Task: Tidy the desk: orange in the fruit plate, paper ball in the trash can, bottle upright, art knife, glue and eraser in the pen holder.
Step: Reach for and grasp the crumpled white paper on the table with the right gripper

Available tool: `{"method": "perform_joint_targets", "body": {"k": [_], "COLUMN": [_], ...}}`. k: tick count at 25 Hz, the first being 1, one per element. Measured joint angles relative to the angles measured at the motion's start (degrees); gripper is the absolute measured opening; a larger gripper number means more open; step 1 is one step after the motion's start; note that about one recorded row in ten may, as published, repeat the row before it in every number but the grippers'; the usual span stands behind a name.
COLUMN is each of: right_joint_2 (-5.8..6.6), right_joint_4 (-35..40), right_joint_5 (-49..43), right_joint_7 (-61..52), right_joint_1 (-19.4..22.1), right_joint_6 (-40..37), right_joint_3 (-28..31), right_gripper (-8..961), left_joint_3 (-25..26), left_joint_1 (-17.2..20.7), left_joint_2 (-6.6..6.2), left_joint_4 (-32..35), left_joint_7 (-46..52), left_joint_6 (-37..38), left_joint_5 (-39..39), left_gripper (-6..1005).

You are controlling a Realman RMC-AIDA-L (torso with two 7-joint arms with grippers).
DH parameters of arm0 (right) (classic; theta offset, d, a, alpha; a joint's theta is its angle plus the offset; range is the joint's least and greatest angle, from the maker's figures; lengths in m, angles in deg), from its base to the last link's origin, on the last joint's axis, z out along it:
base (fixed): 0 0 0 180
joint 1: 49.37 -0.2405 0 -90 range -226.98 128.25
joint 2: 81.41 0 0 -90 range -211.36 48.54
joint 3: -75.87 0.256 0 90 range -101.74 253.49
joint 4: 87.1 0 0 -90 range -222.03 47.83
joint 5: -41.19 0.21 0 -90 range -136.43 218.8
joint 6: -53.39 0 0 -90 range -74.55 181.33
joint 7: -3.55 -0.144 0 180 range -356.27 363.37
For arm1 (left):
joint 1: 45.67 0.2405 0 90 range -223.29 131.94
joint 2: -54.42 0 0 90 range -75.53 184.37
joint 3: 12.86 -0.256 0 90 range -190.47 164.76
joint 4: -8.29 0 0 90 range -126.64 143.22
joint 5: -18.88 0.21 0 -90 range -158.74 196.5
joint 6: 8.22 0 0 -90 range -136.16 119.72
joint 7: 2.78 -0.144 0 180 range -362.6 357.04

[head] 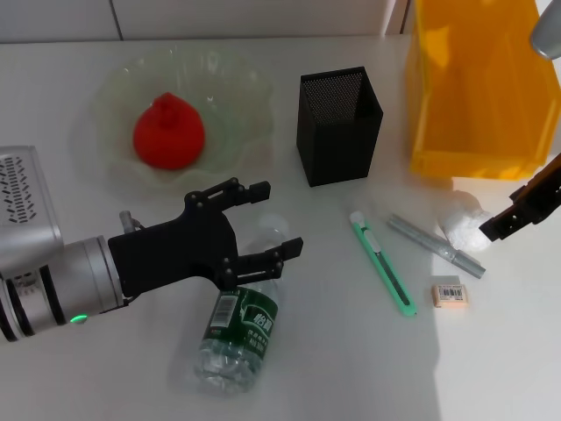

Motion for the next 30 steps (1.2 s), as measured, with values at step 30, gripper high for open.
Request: {"method": "perform_joint_targets", "body": {"k": [30], "right_joint_2": [-0.29], "right_joint_4": [-14.7], "right_joint_5": [0.2], "right_joint_7": [-1.5], "right_joint_1": [-0.7], "right_joint_6": [16.7], "right_joint_3": [-9.4], "right_gripper": [586], "left_joint_3": [-5.7], "left_joint_1": [-1.4], "left_joint_2": [0.27], "left_joint_4": [-0.7], "left_joint_7": [0.0], "left_joint_6": [0.2], "left_joint_5": [0.7], "left_gripper": [831]}}
